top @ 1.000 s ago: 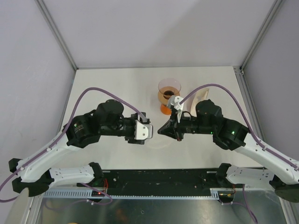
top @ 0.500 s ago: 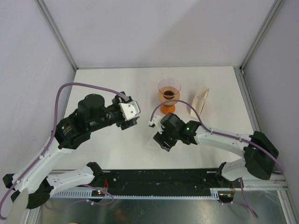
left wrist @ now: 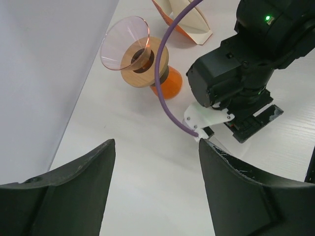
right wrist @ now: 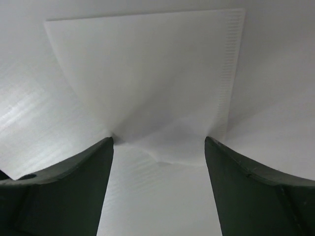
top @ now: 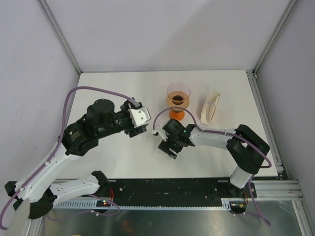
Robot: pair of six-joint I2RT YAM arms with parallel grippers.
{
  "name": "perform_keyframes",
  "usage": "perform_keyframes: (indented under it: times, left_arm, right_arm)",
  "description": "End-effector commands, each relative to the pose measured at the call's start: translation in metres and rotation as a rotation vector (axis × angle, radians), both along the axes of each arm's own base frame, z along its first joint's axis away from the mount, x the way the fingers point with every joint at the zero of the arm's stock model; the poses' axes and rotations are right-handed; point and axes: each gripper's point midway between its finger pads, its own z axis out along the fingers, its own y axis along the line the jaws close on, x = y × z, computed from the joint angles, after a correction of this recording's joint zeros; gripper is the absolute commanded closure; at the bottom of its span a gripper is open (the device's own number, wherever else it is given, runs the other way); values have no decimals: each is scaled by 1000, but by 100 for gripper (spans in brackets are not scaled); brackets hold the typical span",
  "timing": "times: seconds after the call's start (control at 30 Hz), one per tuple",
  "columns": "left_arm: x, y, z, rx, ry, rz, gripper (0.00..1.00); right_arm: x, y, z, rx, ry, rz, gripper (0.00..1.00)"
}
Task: Place the coffee filter in the dripper
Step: Pick up the coffee filter from the center of the board.
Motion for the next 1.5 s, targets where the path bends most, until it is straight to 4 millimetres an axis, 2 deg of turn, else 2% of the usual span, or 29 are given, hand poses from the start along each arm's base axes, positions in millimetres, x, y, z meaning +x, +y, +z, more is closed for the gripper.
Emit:
perform_keyframes:
  times: [0.0, 0.1, 0.23, 0.3, 0.37, 0.47, 0.6, 0.73, 0.8, 0.87, 0.97, 1.07, 1.13, 1.23, 1.37, 1.47]
  left_arm:
    - [2, -3, 8, -35, -12, -3, 27]
    - [2, -3, 10, -37, -15, -2, 27]
    - [1, -3, 11, -38, -18, -2, 28]
    - [1, -3, 11, -38, -18, -5, 29]
    - [1, -3, 10, -37, -17, -5, 29]
    - [1, -3, 9, -34, -19, -8, 30]
    - [0, -3, 5, -24, -15, -19, 30]
    - [-1, -3, 9, -35, -15, -17, 31]
    - [0, -2, 20, -63, -22, 3, 31]
    - [4, 0, 40, -119, -30, 46, 31]
    - [4, 3, 75, -215, -46, 90, 31]
    - [-7, -7, 89, -249, -41, 27, 29]
    - [-19, -20, 78, -204, -32, -68, 26]
    - [-31, -36, 45, -69, -55, -179, 23]
    - [-27, -35, 7, 188, -211, -180, 23]
    - [-16, -28, -3, 333, -310, -141, 28]
  right_arm:
    - [0, 6, -12, -38, 16, 27, 26]
    - [-7, 1, -25, -70, 62, 16, 48]
    - [-9, 2, -28, -67, 89, -2, 88]
    - [-8, 5, -23, -48, 92, -13, 97]
    - [-7, 8, -14, -20, 90, -27, 99]
    - [-5, 15, 12, 62, 92, -48, 100]
    - [-5, 26, 64, 234, 121, -79, 100]
    - [-10, 30, 128, 446, 160, -118, 100]
    - [-10, 28, 160, 549, 164, -143, 100]
    - [-12, 26, 194, 656, 159, -162, 100]
    - [-21, 23, 254, 844, 121, -143, 100]
    - [-33, 19, 297, 974, 113, -112, 100]
    - [-37, 16, 306, 985, 142, -127, 100]
    - [-35, 9, 300, 934, 195, -198, 100]
    - [-27, 0, 292, 909, 280, -297, 100]
    - [-20, -3, 280, 879, 347, -355, 100]
